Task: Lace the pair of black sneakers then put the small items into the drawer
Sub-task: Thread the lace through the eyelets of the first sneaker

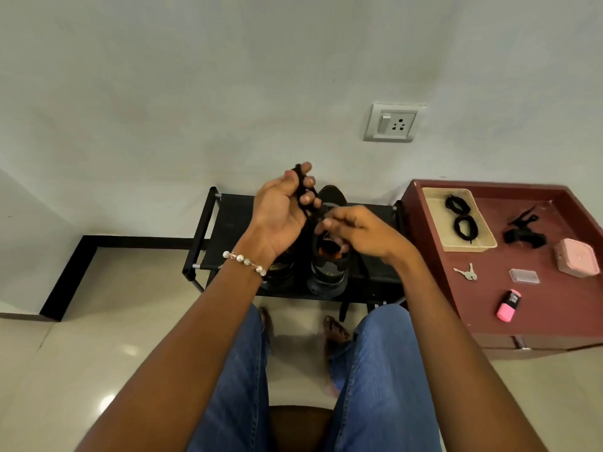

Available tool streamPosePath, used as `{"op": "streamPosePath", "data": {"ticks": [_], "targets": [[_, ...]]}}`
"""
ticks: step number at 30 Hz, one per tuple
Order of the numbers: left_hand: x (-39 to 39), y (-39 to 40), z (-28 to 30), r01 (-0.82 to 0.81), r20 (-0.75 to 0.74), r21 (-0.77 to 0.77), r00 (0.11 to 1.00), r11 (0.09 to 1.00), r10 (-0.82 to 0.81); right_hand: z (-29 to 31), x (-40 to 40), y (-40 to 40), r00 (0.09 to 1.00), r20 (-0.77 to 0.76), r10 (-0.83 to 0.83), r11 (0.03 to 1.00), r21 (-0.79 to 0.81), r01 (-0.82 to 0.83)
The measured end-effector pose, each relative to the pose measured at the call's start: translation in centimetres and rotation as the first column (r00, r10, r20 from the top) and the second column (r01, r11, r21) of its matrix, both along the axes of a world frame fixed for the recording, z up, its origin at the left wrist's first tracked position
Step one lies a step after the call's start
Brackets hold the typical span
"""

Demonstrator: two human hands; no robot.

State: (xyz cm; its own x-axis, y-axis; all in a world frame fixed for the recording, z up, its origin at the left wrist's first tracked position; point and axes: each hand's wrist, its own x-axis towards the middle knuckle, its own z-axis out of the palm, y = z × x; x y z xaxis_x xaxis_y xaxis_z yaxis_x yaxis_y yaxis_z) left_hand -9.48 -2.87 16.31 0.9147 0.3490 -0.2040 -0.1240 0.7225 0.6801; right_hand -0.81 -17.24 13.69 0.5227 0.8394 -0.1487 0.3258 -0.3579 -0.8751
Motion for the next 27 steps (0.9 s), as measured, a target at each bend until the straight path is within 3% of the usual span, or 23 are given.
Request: {"op": "streamPosePath", "data": {"ticks": [2,3,5,6,7,10,12,14,16,17,18,19,20,21,24,27], "targets": [[0.5,0.2,-0.5,-0.040,-0.155,0.354,0.983,0.935,0.100,0.6,-0.7,-0.1,0.988,0.000,0.157,0.986,-0.063,-0.157],[0.4,0.2,-0.8,0.058,-0.245,0.570,0.964,0.820,0.103,1.4,-0.7,-0.1,0.985,0.008,0.174,0.984,-0.044,-0.173],[0.1,-0.1,-1.4,0.269,-0.328,0.748,0.945,0.607,-0.015,3.1,0.0,0.0,0.996,0.045,0.081,0.993,0.081,-0.085],[-0.2,-0.2,-1.7,0.319,-0.328,0.737,0.940,0.596,-0.098,3.8,0.5,-0.1,0.997,0.072,-0.011,0.987,0.158,0.000],[-0.6,-0.5,-1.8,0.342,-0.307,0.684,0.936,0.644,-0.170,4.0,1.2,0.0,0.989,0.093,-0.114,0.970,0.225,0.091],[-1.2,-1.0,-1.0,0.330,-0.104,0.312,0.944,0.891,-0.313,2.5,2.1,0.4,0.953,-0.005,-0.304,0.904,0.313,0.290],[-1.0,-0.6,-0.5,0.251,0.042,0.045,0.967,0.967,-0.253,0.5,1.4,0.4,0.958,-0.075,-0.278,0.924,0.250,0.288],[-0.4,0.0,-0.1,0.103,0.095,-0.104,0.991,0.989,-0.093,-0.5,0.0,0.1,0.987,-0.091,-0.131,0.980,0.136,0.143],[0.1,0.3,-0.3,-0.016,0.009,-0.010,1.000,1.000,0.016,-0.5,-0.9,-0.1,0.996,-0.076,0.054,0.998,0.036,-0.051],[0.1,0.2,-0.6,-0.017,-0.085,0.180,0.996,0.984,0.033,0.0,-1.0,-0.2,0.992,-0.059,0.109,0.994,0.009,-0.108],[-0.1,0.1,-0.7,0.066,-0.194,0.444,0.981,0.894,0.024,0.7,-0.8,-0.2,0.992,-0.034,0.117,0.993,0.007,-0.117],[-0.5,-0.1,-0.9,0.199,-0.284,0.642,0.959,0.740,-0.012,1.5,-0.5,-0.2,0.996,0.000,0.086,0.996,0.036,-0.086],[-0.8,-0.3,-1.1,0.305,-0.331,0.729,0.941,0.612,-0.074,2.3,0.0,-0.2,0.999,0.033,0.026,0.995,0.090,-0.029],[-1.1,-0.6,-1.3,0.361,-0.338,0.722,0.928,0.590,-0.155,2.9,0.5,-0.2,0.997,0.053,-0.050,0.987,0.155,0.041],[-1.5,-0.9,-1.3,0.347,-0.177,0.430,0.938,0.834,-0.299,2.6,1.9,0.0,0.968,-0.026,-0.251,0.920,0.303,0.247],[-1.1,-0.5,-0.7,0.201,0.020,0.097,0.979,0.975,-0.204,0.2,1.5,0.1,0.966,-0.048,-0.256,0.941,0.218,0.260]]}}
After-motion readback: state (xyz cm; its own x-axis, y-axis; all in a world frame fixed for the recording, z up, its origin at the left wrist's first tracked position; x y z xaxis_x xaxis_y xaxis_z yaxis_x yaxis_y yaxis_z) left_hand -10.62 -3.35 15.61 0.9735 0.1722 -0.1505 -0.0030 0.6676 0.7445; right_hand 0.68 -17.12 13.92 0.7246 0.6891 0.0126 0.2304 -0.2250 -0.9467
